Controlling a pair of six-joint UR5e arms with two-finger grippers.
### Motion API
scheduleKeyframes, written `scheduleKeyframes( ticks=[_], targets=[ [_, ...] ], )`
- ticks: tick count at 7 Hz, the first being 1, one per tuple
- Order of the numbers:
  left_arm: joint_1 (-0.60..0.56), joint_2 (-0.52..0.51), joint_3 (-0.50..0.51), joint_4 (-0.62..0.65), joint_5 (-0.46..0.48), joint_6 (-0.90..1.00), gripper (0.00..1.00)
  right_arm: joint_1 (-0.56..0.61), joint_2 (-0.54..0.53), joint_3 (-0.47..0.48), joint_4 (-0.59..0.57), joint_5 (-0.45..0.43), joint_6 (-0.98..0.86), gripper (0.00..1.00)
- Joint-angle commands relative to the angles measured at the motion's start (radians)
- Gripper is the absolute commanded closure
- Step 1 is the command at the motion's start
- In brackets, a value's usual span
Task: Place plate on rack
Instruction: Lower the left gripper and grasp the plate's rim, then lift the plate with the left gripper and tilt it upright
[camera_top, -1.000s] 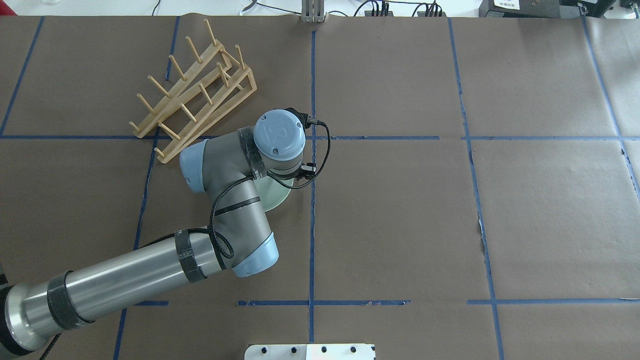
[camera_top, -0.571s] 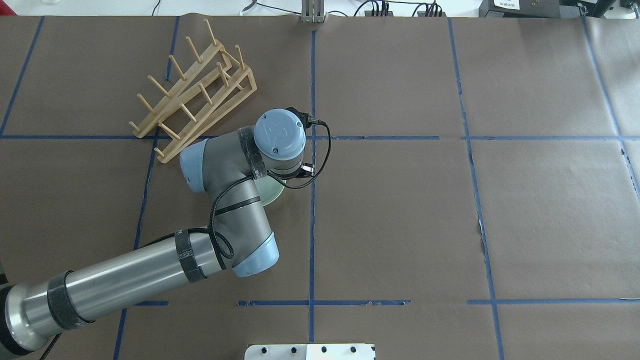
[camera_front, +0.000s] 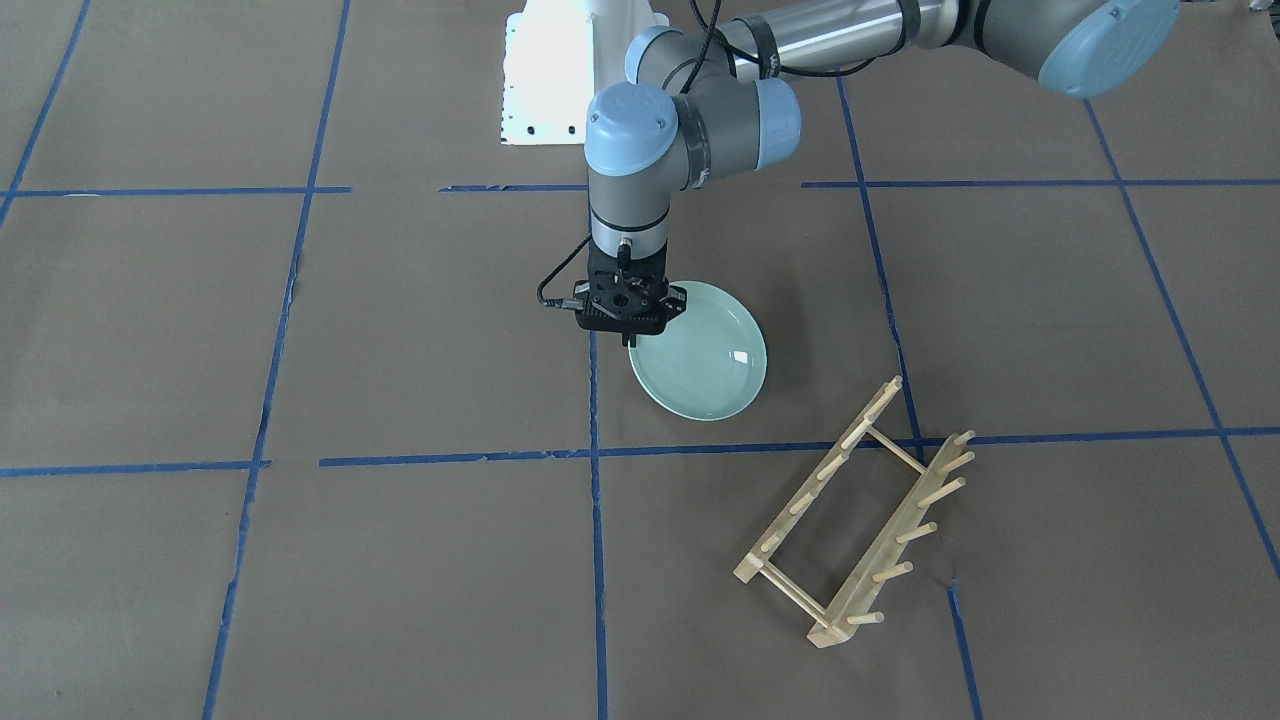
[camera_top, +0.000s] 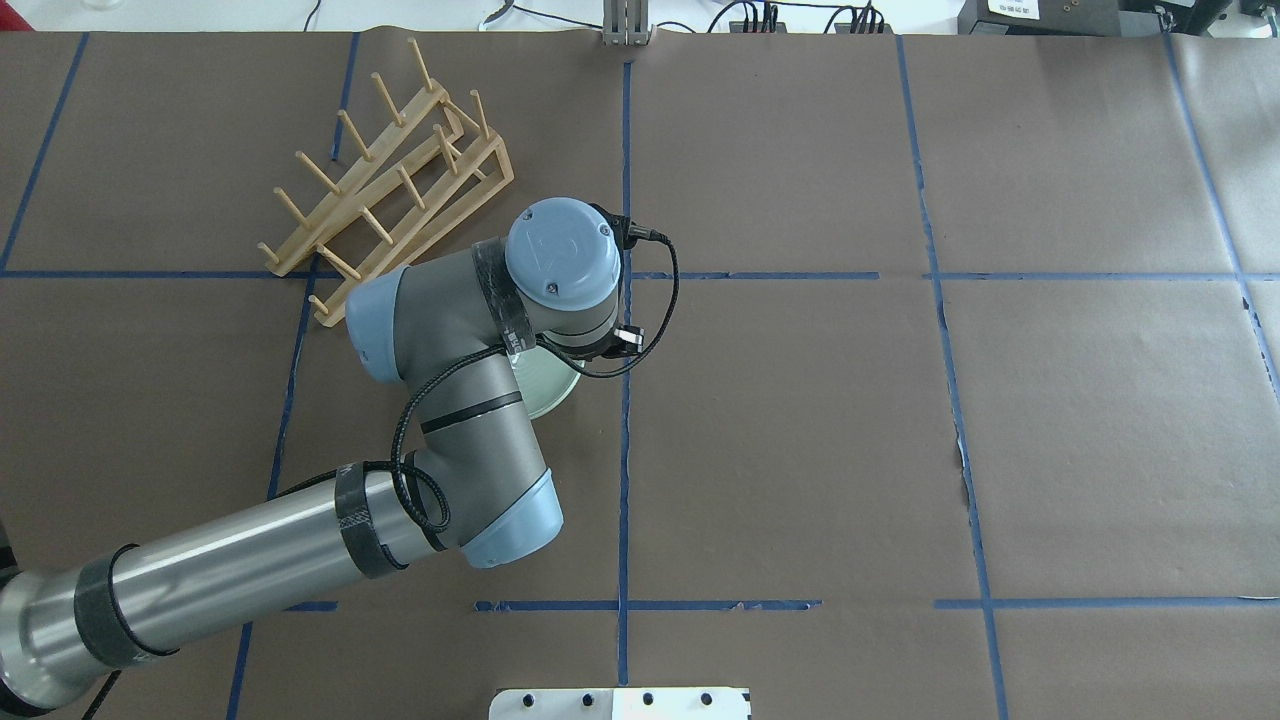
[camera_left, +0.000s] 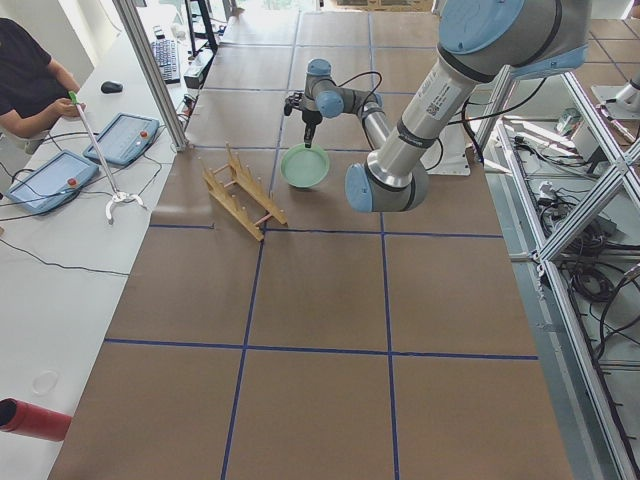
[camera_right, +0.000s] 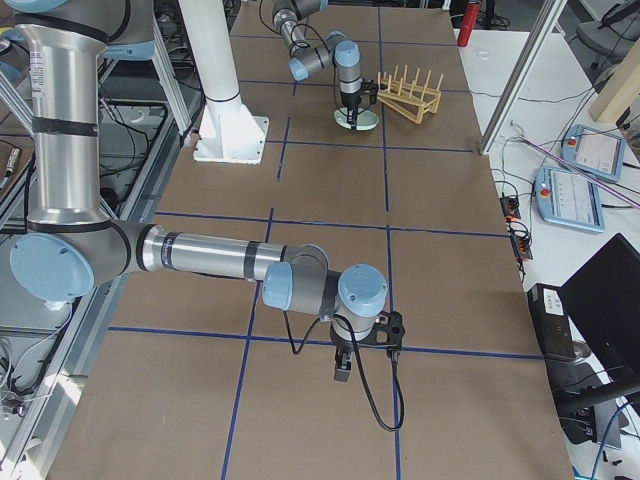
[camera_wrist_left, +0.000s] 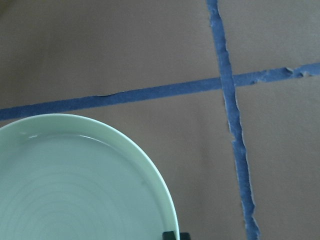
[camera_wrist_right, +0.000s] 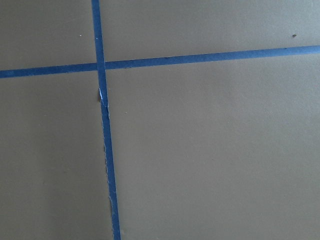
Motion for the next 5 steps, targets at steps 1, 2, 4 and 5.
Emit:
scheduleKeyframes(
  ticks=[1,2,4,5],
  targets=[
    [-0.036,-0.008,-0.235,0.225,-0.04,0.003,1.0,0.0,0.0,0.0,0.0,0.0,0.0,0.0],
    [-0.074,-0.025,-0.29,0.275,-0.06,0.003,1.0,0.0,0.0,0.0,0.0,0.0,0.0,0.0],
    [-0.204,-0.025,-0.363,0.286,-0.112,0.006,1.0,0.0,0.0,0.0,0.0,0.0,0.0,0.0],
    [-0.262,-0.023,-0.39,0.28,-0.135,0.004,1.0,0.0,0.0,0.0,0.0,0.0,0.0,0.0]
  ],
)
